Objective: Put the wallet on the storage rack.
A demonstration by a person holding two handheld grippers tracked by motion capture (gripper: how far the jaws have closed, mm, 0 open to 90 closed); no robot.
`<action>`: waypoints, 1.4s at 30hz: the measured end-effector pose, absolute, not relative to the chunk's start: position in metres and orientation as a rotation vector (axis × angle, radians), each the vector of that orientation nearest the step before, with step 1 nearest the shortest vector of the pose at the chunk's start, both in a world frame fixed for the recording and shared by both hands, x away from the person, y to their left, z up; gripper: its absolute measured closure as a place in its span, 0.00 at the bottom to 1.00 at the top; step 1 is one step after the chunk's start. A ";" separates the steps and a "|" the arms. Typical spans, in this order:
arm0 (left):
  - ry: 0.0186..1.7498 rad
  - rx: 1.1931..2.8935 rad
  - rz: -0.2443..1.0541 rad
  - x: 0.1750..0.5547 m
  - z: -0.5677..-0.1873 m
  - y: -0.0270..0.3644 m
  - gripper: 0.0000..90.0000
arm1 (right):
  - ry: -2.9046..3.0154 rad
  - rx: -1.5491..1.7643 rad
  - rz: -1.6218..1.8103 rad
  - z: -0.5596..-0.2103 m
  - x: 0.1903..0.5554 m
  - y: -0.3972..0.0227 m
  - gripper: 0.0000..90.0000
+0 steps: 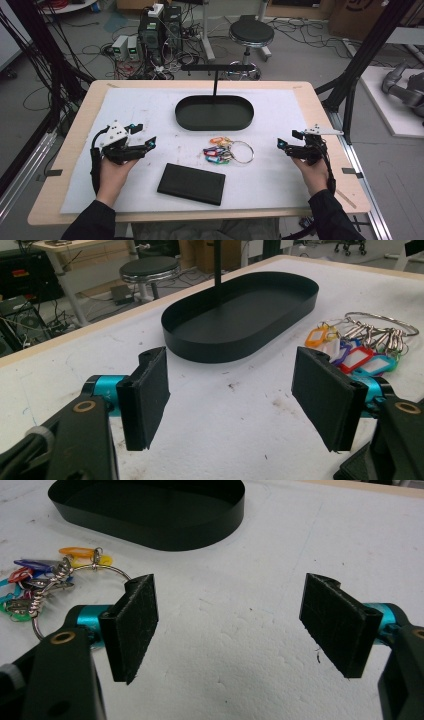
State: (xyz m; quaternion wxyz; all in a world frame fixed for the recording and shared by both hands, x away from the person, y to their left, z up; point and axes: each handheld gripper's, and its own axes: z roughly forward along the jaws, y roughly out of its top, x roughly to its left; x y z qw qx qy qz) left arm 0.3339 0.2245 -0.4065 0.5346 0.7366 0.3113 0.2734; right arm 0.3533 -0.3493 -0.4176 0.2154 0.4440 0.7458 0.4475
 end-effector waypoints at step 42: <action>0.607 1.872 0.446 0.261 -0.410 0.210 0.35 | 2.050 1.217 1.238 -0.416 0.349 -0.352 0.26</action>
